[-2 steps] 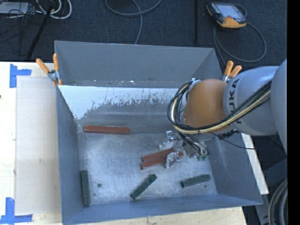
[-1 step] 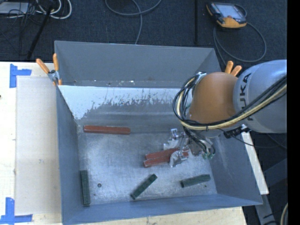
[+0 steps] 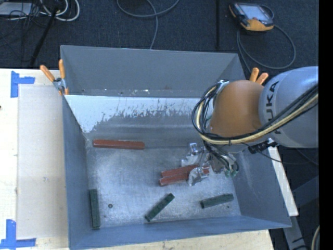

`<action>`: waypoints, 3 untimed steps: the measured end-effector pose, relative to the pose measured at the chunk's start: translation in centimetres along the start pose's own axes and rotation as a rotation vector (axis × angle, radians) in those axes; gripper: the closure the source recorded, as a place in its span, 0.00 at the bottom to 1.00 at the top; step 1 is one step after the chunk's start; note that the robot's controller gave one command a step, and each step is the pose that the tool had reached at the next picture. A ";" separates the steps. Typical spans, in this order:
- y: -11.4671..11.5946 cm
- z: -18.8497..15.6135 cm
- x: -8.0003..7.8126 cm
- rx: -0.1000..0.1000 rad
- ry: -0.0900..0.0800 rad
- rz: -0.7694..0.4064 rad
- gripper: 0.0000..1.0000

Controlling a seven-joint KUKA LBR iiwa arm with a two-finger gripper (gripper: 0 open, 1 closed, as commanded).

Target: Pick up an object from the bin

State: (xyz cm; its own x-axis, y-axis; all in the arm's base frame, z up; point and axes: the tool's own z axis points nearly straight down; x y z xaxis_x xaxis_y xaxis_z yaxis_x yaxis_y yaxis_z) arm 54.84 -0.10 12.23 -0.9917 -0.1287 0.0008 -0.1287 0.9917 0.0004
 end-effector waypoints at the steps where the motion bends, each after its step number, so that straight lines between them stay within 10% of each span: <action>1: -0.4 -1.6 -0.3 0.000 0.000 -0.023 1.00; 3: -0.1 -12.7 0.6 0.000 -0.002 -0.035 1.00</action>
Offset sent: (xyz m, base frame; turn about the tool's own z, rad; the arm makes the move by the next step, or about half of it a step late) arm -0.0059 -0.0111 0.0895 -0.0218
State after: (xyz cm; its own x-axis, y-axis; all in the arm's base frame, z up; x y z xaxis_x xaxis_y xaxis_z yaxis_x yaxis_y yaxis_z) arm 54.24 -0.31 24.96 -0.9866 -0.1629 -0.0010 -0.1629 0.9866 0.0000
